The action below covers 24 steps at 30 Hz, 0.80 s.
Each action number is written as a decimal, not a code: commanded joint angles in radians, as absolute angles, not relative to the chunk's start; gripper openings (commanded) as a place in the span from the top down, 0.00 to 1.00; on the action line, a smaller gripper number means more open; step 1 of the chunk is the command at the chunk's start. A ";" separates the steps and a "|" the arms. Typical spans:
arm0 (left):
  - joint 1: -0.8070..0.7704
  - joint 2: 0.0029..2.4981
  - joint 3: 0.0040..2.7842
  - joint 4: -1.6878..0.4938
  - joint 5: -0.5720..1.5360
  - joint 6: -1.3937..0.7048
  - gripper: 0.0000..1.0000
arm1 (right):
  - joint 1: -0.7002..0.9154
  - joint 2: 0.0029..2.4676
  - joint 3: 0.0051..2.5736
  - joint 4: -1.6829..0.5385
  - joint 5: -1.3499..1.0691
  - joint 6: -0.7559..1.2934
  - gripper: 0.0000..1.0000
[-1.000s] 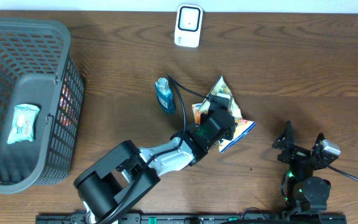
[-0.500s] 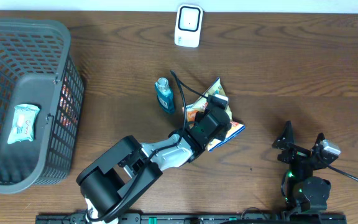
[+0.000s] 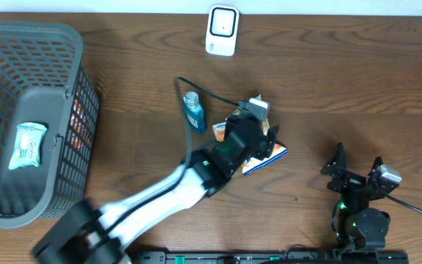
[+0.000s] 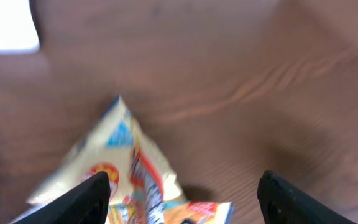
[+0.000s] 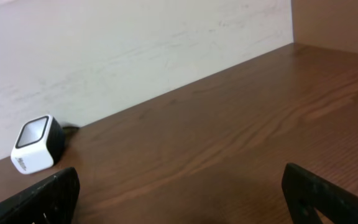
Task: Scan the item barcode
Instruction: 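Hold the snack bag near the scanner, then lay it on the table, then reach the left gripper into the basket toward the mint-green wipes pack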
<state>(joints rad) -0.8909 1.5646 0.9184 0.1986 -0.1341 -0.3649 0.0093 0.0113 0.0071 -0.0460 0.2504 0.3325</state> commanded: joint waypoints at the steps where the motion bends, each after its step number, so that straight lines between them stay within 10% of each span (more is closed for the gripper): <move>1: -0.889 1.383 0.932 0.154 -0.126 -0.352 0.26 | 0.006 0.007 0.006 -0.051 0.253 0.336 0.01; 12: -0.886 0.941 0.933 0.105 -0.271 -0.291 0.18 | 0.006 0.007 0.006 -0.051 0.253 0.336 0.01; 24: -0.776 0.730 0.941 0.796 -1.431 0.382 0.18 | 0.006 0.007 0.006 -0.051 0.253 0.336 0.01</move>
